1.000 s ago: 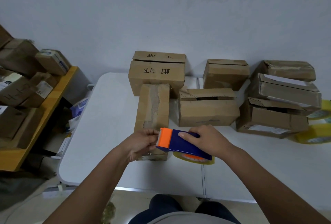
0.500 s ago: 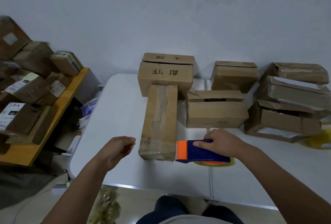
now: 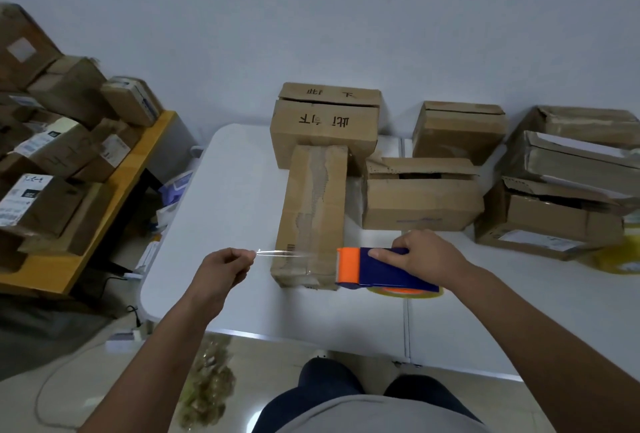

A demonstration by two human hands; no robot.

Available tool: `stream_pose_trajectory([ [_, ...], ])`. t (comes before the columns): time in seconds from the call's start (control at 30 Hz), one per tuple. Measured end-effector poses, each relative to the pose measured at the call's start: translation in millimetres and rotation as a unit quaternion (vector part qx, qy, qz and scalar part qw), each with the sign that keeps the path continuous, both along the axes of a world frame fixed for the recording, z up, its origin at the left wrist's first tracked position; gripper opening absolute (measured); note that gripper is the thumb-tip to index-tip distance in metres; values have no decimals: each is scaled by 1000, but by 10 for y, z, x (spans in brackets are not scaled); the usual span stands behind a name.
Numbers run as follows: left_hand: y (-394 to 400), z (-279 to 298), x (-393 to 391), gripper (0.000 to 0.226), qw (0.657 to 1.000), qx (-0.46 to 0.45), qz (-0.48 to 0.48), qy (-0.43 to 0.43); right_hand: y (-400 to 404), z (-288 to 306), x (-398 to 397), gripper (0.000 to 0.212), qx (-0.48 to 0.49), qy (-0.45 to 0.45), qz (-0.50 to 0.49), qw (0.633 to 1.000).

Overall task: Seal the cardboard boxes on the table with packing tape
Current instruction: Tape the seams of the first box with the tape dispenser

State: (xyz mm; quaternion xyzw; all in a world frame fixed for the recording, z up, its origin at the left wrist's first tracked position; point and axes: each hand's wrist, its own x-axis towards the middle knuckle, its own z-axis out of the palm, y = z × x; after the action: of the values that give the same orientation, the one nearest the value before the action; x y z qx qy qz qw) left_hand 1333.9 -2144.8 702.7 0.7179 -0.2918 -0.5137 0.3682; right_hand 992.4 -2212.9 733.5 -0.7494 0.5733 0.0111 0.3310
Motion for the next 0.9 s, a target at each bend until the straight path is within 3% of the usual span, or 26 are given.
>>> stream_pose_trajectory([
  [0.13, 37, -27, -8, 28, 1000, 3, 7, -3, 7, 7, -64, 75, 15, 8, 10, 1000],
  [0.3, -8, -86, 32, 27, 1000, 5, 19, -11, -12, -10, -170, 54, 26, 38, 8, 999],
  [0.6, 23, -186, -12, 22, 998, 37, 30, 46, -101, -69, -164, 63, -18, 95, 42, 994],
  [0.9, 36, -303, -123, 32, 998, 52, 24, -9, -107, -131, -103, 65, -25, 104, 38, 994],
])
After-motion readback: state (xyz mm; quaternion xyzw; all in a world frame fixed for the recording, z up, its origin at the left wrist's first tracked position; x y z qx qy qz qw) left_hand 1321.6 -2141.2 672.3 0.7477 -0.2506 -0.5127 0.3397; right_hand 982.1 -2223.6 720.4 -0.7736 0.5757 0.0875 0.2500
